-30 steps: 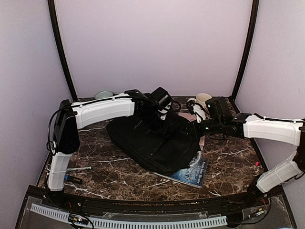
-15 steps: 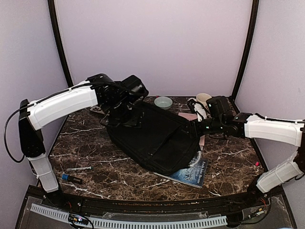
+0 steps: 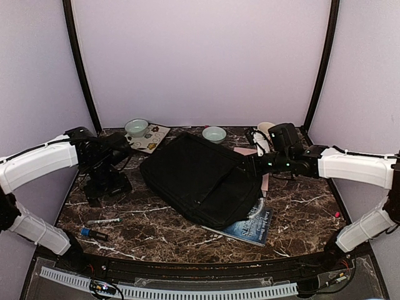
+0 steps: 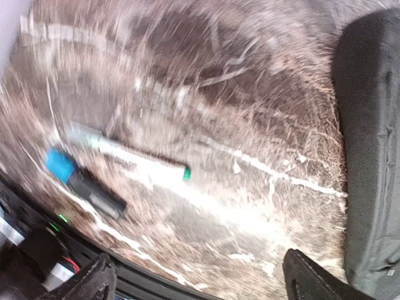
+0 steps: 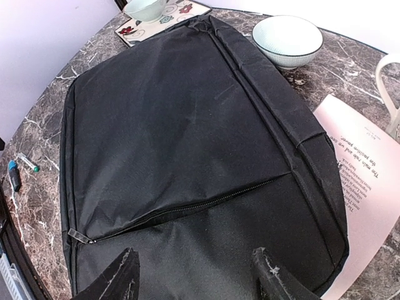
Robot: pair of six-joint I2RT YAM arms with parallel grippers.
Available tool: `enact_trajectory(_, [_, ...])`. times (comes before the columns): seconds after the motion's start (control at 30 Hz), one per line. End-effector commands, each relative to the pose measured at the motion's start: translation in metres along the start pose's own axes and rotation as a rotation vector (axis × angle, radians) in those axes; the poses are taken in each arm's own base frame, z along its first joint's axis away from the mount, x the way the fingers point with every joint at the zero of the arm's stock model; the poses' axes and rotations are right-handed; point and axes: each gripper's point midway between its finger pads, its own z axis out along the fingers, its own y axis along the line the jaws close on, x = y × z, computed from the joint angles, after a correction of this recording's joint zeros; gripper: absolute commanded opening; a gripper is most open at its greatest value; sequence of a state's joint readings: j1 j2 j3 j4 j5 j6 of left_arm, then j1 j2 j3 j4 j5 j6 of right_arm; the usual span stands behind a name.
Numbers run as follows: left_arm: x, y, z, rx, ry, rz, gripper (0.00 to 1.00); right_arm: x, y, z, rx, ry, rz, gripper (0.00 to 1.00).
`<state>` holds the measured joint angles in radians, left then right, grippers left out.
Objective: Pack the student bag
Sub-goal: Pick up the pen at the corner of the board.
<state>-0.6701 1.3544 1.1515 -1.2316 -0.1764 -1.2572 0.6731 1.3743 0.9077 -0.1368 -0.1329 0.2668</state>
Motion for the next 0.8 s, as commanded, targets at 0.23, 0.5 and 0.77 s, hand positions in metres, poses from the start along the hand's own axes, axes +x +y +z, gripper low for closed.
enact_trajectory(0.23, [0.020,0.043,0.030,0.008,0.137,-0.633,0.89,-0.010,-0.006,-0.005,0.036,-0.027,0.007,0.61])
enact_trajectory(0.5, [0.022,0.058,0.059,-0.033,0.194,-0.806,0.78,-0.008,-0.011,-0.011,0.069,-0.029,0.007,0.61])
enact_trajectory(0.77, [0.005,0.061,0.091,0.024,0.215,-0.926,0.67,-0.005,-0.013,-0.014,0.080,-0.019,-0.012,0.61])
